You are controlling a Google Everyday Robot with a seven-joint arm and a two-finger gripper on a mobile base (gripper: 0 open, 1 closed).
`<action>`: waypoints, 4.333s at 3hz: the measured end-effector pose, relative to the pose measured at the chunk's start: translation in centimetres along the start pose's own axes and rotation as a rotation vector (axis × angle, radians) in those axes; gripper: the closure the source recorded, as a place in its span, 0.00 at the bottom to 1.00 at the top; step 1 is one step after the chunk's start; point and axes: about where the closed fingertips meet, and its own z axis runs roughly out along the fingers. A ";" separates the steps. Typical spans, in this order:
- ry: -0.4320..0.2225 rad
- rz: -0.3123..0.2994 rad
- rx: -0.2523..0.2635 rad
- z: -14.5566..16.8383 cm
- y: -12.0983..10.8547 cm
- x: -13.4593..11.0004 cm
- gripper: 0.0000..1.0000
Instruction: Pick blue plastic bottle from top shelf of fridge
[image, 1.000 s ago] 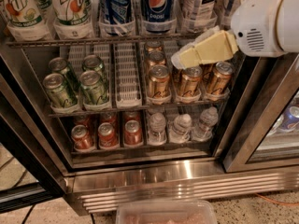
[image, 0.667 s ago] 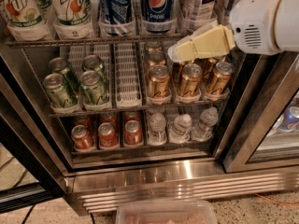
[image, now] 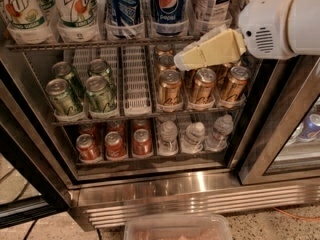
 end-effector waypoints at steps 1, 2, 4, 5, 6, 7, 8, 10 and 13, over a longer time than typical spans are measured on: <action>0.010 0.016 -0.022 0.4 0.6 -0.1 0.00; -0.005 0.021 -0.018 0.8 0.8 -0.4 0.00; -0.079 0.009 0.106 0.5 -2.2 -1.8 0.00; -0.099 0.002 0.172 -0.3 -3.8 -2.2 0.00; -0.099 0.002 0.172 -0.3 -3.9 -2.2 0.00; -0.113 0.004 0.182 -0.3 -4.1 -2.7 0.12; -0.128 0.002 0.197 -0.1 -4.6 -3.2 0.19; -0.144 0.006 0.236 0.1 -5.9 -3.3 0.20; -0.156 0.010 0.289 1.2 -8.1 -2.8 0.36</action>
Offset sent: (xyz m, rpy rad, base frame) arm 0.0063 0.0117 -0.0012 0.0428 -0.0004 -0.0002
